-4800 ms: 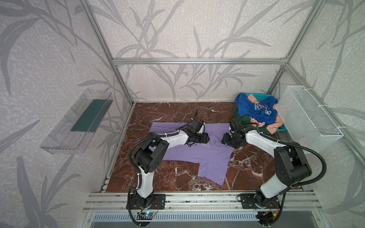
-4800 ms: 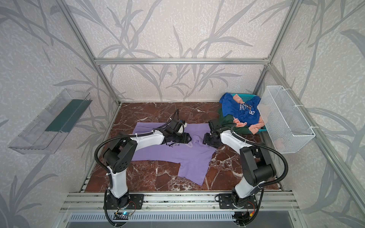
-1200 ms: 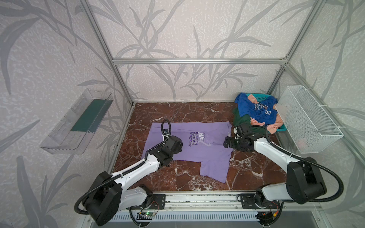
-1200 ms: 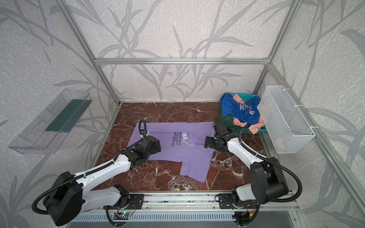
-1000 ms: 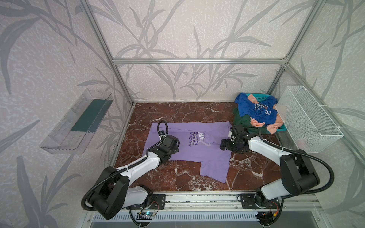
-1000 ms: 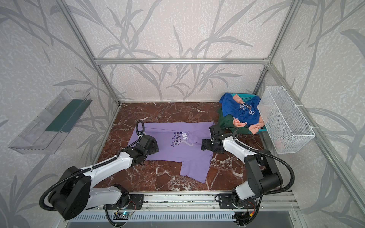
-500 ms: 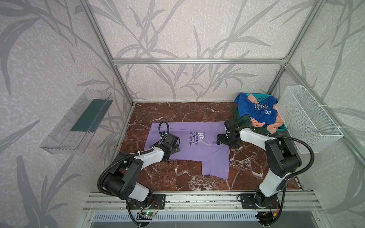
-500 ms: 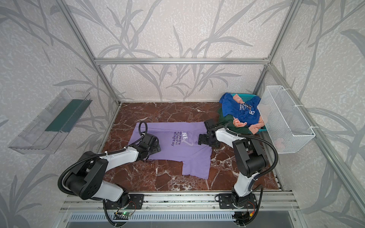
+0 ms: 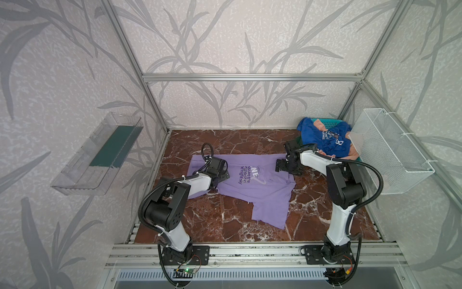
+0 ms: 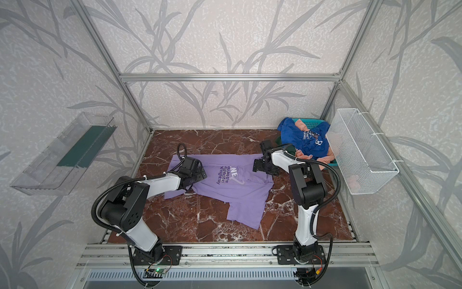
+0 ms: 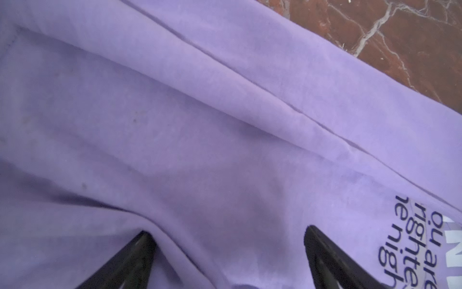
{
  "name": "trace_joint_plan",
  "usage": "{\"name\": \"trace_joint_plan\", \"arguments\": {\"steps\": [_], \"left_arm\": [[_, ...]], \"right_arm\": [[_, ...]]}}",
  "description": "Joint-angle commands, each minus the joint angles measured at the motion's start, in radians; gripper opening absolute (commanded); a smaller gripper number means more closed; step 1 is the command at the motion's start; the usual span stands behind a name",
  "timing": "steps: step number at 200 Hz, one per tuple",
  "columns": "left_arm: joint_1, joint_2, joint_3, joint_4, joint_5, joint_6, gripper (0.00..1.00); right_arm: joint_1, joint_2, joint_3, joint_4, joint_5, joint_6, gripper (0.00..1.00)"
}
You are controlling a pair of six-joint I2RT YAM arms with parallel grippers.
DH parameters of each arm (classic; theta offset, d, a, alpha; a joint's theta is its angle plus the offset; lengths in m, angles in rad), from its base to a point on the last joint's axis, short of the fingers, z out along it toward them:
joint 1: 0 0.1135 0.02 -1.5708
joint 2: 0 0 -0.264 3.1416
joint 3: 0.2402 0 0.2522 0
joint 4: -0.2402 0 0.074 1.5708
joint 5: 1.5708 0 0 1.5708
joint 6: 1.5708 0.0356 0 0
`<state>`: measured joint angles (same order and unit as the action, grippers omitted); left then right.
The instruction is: Fold and stack the t-shirts
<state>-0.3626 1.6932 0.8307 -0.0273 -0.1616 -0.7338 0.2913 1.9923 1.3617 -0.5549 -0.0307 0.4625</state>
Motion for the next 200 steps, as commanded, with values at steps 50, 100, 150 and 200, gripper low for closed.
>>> {"name": "trace_joint_plan", "arguments": {"steps": [50, 100, 150, 200], "left_arm": [[0.007, -0.122, -0.152, -0.040, 0.039, -0.046, 0.92], [0.007, -0.235, -0.225, -0.106, -0.006, -0.067, 0.92], [0.007, -0.322, -0.208, -0.207, -0.049, -0.054, 0.92], [0.014, -0.422, -0.185, -0.215, -0.105, -0.034, 0.92]], "right_arm": [[-0.014, 0.120, 0.123, -0.074, 0.054, -0.038, 0.98], [-0.023, 0.191, 0.219, -0.097, 0.066, -0.042, 0.96], [-0.024, 0.265, 0.324, -0.115, 0.058, -0.044, 0.82], [-0.027, 0.328, 0.410, -0.147, 0.092, -0.052, 0.54]]}}
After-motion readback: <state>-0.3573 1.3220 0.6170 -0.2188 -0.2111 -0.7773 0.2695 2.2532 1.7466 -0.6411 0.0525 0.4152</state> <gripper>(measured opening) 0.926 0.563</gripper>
